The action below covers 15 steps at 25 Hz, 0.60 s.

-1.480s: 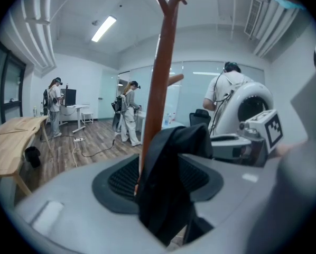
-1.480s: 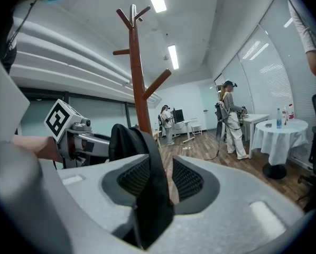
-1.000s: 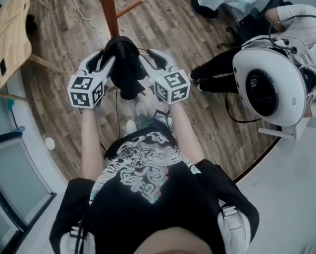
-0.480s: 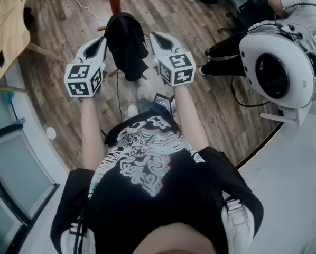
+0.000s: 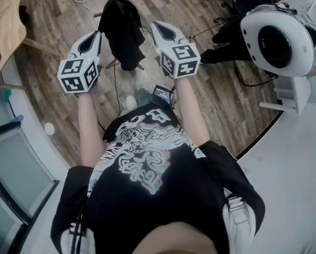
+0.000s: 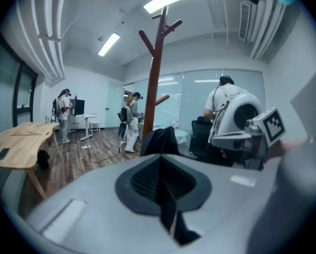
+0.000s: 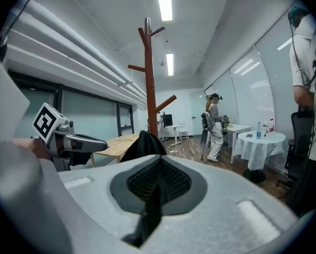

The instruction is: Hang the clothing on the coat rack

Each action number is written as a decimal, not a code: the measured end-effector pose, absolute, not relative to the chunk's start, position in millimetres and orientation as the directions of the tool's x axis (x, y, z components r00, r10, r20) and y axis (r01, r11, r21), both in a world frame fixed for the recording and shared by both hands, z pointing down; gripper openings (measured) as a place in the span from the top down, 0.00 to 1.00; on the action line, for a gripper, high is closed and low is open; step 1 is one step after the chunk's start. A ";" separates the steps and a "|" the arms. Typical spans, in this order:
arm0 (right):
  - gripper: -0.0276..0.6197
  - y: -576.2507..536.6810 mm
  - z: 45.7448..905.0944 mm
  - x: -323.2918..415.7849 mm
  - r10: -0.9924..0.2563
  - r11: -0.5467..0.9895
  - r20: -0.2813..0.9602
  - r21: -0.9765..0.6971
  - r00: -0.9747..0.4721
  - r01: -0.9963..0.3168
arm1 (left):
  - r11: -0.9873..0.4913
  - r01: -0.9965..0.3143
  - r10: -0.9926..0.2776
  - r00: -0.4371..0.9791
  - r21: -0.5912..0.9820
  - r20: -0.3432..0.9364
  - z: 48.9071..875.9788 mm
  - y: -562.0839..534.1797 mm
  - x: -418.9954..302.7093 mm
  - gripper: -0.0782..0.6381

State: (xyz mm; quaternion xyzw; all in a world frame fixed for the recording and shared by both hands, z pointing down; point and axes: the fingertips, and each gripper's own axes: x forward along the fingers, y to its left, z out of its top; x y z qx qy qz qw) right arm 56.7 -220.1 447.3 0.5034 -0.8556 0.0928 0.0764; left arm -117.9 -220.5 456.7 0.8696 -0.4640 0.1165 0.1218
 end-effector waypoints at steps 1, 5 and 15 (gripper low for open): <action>0.96 -216.0 447.4 57.0 -0.847 0.476 0.221 -0.088 -0.483 -0.875 | -0.540 -0.835 -0.778 0.543 0.104 0.315 456.5 -216.3 -116.8 0.91; 0.96 -200.7 449.5 57.8 -0.845 0.473 0.208 -0.140 -0.493 -0.870 | -0.538 -0.832 -0.774 0.551 0.136 0.312 460.3 -197.4 -113.8 0.91; 0.96 -159.7 415.0 69.0 -0.840 0.523 0.097 -0.116 -0.533 -0.845 | -0.492 -0.860 -0.821 0.511 0.140 0.255 444.3 -155.3 -91.3 0.91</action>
